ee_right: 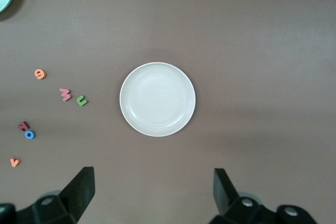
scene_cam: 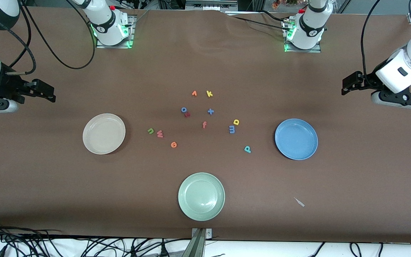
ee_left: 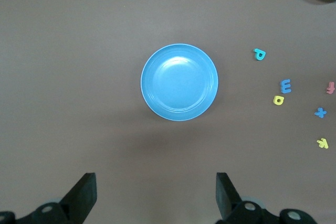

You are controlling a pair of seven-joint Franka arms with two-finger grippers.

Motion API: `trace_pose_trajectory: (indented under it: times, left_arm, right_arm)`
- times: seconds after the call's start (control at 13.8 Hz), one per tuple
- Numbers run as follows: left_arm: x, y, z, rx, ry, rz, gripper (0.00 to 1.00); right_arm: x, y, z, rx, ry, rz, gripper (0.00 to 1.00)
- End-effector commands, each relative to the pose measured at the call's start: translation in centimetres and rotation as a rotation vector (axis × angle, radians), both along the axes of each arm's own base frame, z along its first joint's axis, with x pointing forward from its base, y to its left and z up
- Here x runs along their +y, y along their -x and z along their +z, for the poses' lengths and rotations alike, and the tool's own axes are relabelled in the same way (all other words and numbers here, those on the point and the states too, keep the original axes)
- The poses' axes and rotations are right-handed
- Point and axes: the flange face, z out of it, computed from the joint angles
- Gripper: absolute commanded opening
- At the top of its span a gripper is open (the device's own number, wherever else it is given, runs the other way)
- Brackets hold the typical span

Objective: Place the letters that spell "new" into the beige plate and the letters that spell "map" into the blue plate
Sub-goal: 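Move the left gripper toward the teal letter P beside the blue plate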

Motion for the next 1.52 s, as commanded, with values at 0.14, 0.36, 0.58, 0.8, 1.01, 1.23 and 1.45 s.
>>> trace_pose_trajectory:
  times: [0.14, 0.36, 0.58, 0.8, 1.01, 1.23, 1.45]
  left_arm:
    - [-1.0, -1.1, -0.7, 0.015, -0.013, -0.018, 1.00]
    - [-1.2, -1.3, -1.9, 0.045, -0.013, -0.030, 1.00]
    - [-4.2, -2.4, -5.4, 0.096, -0.008, -0.075, 1.00]
    - [-7.6, -4.7, -10.5, 0.130, 0.004, -0.095, 1.00]
    - [-12.7, -6.6, -14.9, 0.148, -0.020, 0.012, 1.00]
    - [-18.9, -8.0, -20.2, 0.142, -0.035, 0.136, 1.00]
    - [-23.1, -8.6, -24.8, 0.078, -0.017, 0.226, 1.00]
  right_arm:
    - [-0.2, -0.2, 0.6, -0.011, 0.000, -0.005, 1.00]
    - [-0.2, -0.2, 0.6, -0.011, 0.000, -0.005, 1.00]
    - [-0.1, -0.2, 0.6, -0.011, 0.000, -0.004, 1.00]
    - [-0.1, -0.2, 0.6, -0.011, 0.000, -0.004, 1.00]
    - [-0.1, -0.2, 0.6, -0.010, -0.001, -0.004, 1.00]
    - [-0.1, -0.2, 0.6, -0.010, -0.001, -0.004, 1.00]
    - [0.0, -0.2, 0.6, -0.010, -0.001, -0.002, 1.00]
